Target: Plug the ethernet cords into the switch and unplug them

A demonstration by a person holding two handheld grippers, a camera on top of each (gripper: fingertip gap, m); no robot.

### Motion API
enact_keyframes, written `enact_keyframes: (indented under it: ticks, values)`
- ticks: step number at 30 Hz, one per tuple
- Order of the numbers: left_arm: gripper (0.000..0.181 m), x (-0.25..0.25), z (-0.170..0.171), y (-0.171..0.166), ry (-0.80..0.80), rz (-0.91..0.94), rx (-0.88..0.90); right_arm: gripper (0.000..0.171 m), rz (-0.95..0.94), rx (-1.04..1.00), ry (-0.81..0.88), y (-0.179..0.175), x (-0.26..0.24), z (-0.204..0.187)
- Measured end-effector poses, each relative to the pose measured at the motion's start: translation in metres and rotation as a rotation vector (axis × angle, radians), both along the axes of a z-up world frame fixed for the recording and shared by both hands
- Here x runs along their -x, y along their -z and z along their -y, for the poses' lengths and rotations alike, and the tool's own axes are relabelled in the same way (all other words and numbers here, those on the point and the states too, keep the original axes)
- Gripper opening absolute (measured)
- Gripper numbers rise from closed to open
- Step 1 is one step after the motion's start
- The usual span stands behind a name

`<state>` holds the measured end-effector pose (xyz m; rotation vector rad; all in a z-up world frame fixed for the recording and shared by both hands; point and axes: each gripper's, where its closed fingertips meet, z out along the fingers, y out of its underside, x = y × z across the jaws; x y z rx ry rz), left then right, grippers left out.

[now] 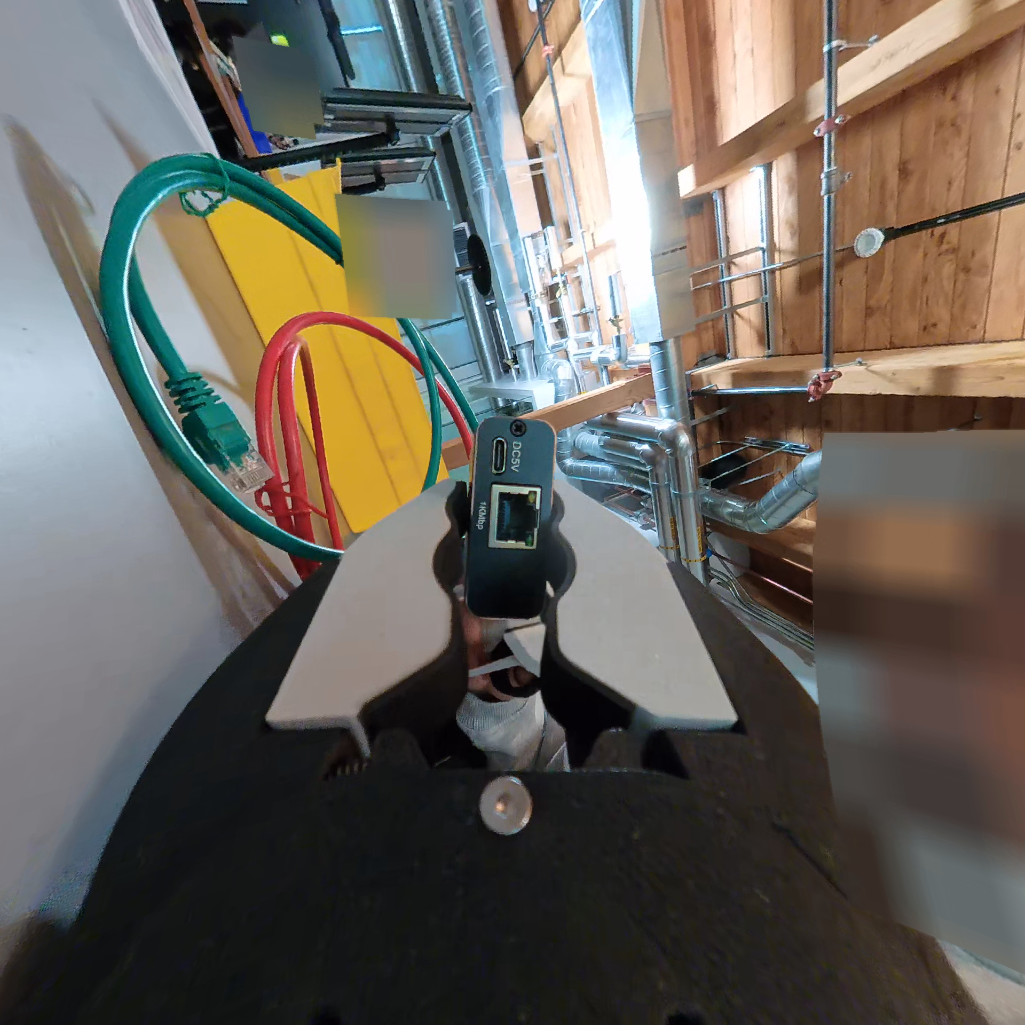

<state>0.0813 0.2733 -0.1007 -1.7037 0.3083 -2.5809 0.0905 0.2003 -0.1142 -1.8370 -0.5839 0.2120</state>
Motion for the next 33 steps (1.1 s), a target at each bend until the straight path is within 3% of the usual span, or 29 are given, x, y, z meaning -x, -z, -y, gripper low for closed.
enact_keyframes:
  ticks: [1, 5, 9, 11, 33]
  values:
    - [0.025, 0.0, 0.0, -0.001, 0.0, 0.008, -0.003, 0.02, -0.088, 0.051, 0.009, 0.002, -0.002, -0.002]
    - [0.025, 0.003, 0.001, -0.005, -0.003, 0.04, -0.018, 0.006, -0.426, 0.201, 0.058, 0.007, -0.021, -0.007]
    - [0.025, 0.002, 0.005, -0.007, 0.016, 0.056, -0.022, 0.012, -0.774, 0.239, 0.017, -0.008, -0.031, -0.009]
    - [0.025, 0.001, 0.009, -0.008, 0.03, 0.058, -0.032, 0.015, -0.855, 0.239, 0.002, -0.012, -0.034, -0.009]
    - [0.026, -0.009, 0.043, -0.008, 0.127, 0.023, -0.205, 0.005, -1.005, 0.344, -0.158, -0.015, -0.028, 0.003]
